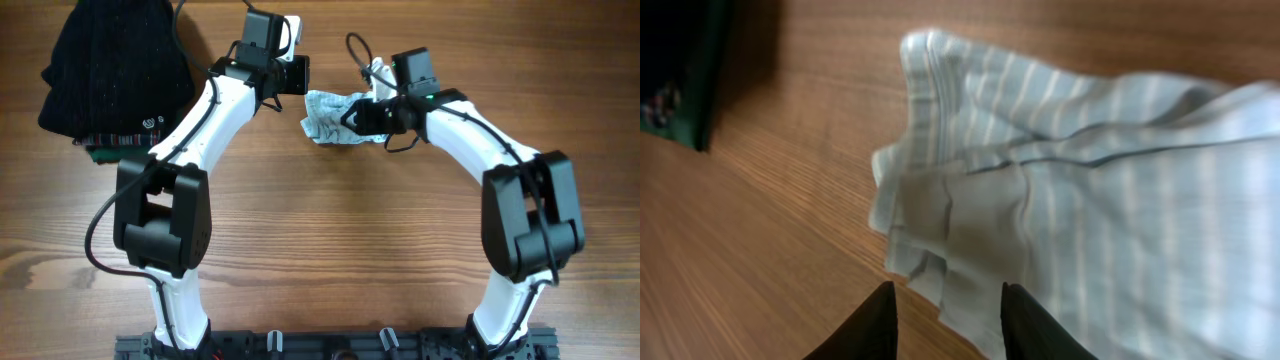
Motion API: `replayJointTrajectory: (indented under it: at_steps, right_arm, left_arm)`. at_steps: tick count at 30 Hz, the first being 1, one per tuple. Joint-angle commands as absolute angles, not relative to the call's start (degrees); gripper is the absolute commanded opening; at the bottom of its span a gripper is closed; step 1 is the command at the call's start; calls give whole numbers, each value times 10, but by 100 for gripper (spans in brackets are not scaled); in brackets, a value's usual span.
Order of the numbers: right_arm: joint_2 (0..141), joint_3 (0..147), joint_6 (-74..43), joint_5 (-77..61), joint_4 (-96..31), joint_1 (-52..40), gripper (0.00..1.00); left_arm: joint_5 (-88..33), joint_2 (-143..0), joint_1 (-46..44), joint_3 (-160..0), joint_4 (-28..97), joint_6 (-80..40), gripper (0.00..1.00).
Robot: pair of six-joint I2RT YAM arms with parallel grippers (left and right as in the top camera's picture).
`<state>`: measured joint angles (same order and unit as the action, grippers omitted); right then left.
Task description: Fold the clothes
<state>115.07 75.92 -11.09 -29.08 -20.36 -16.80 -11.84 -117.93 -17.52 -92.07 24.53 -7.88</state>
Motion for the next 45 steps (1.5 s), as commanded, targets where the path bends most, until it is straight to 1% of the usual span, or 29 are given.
replayJointTrajectory:
  at_steps: [1, 9, 11, 15, 18, 21, 27, 36, 38, 41, 42, 44, 45]
  right_arm:
    - [1188, 763, -121, -281, -200, -179, 33]
    - [1197, 763, -121, -284, -190, -179, 32]
    - [1193, 769, -120, -296, -187, -177, 34]
    - [1165, 794, -120, -316, -195, -165, 49]
    - [1129, 805, -123, -315, -205, -150, 64]
    - [1098, 805, -133, -315, -211, -128, 71]
    - [1081, 805, -133, -315, -251, -71, 75]
    - [1082, 805, -81, -309, -305, 1, 76]
    - [1085, 805, -67, -309, -314, 2, 73]
    - [1103, 803, -61, -309, -317, -12, 67]
    - [1129, 803, -59, -308, -314, -38, 52]
    - [1141, 803, -59, -293, -307, -53, 33]
    - [1145, 803, -60, -284, -306, -60, 16]
  left_arm:
    - [-126, -1178, -169, -919, 245, -83, 4]
    - [-131, -1177, -151, -919, 242, -110, 4]
    - [-133, -1177, -151, -919, 242, -110, 4]
    - [-137, -1174, -153, -919, 244, -110, 4]
    - [-150, -1170, -155, -919, 247, -110, 4]
    - [-160, -1170, -160, -919, 250, -110, 4]
    - [-160, -1169, -176, -919, 269, -107, 4]
    - [-160, -1167, -225, -919, 291, -89, 6]
    - [-149, -1169, -245, -919, 296, -63, 6]
    - [-103, -1170, -261, -919, 296, -65, 4]
    - [-99, -1170, -257, -919, 294, -82, 4]
    - [-97, -1169, -246, -919, 295, -96, 4]
    - [-97, -1169, -241, -919, 295, -100, 4]
